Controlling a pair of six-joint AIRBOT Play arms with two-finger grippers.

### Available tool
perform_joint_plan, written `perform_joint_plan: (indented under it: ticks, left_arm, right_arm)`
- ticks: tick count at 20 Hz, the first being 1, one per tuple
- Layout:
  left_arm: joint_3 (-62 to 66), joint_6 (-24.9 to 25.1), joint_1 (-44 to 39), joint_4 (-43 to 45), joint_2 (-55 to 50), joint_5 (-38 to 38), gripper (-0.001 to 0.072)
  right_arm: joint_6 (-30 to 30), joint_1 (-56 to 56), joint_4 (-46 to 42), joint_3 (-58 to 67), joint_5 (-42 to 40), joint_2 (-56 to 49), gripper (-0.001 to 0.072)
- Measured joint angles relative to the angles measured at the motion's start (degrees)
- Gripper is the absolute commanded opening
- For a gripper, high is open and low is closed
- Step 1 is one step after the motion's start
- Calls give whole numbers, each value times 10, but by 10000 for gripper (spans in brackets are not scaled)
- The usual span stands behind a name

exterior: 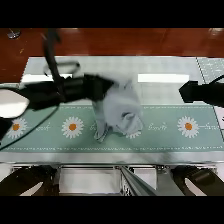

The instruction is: Fold the shirts.

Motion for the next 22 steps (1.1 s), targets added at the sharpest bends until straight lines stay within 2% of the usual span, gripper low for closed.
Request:
perform_joint_plan:
  ticks: [3,4,5,6,11,15,17,19,22]
  left_arm:
    - [-105,0,35,29,1,-30,31]
    - [-129,-1,57,47,1,-41,173]
    - [-150,0,84,61,0,-55,504]
    - [-165,-1,110,74,-2,-69,700]
    - [-153,-3,251,102,-14,-166,700]
    - [-114,18,372,107,31,-242,701]
    - [-160,17,405,109,76,-263,700]
    - [-246,-4,415,95,114,-291,700]
    - [-372,-7,407,25,139,-292,700]
  right_arm:
    - [5,0,27,-56,-23,-3,620]
    - [7,1,43,-77,-37,-8,621]
    - [7,1,61,-99,-51,-16,621]
    - [7,1,78,-117,-66,-28,622]
    - [-20,-37,156,-132,-151,-114,633]
    - [-56,-158,179,-100,-146,-126,630]
    - [-73,-211,187,-128,-138,-104,630]
    - [-87,-233,219,-185,-143,-78,629]
    - [-116,-220,300,-274,-174,-54,628]
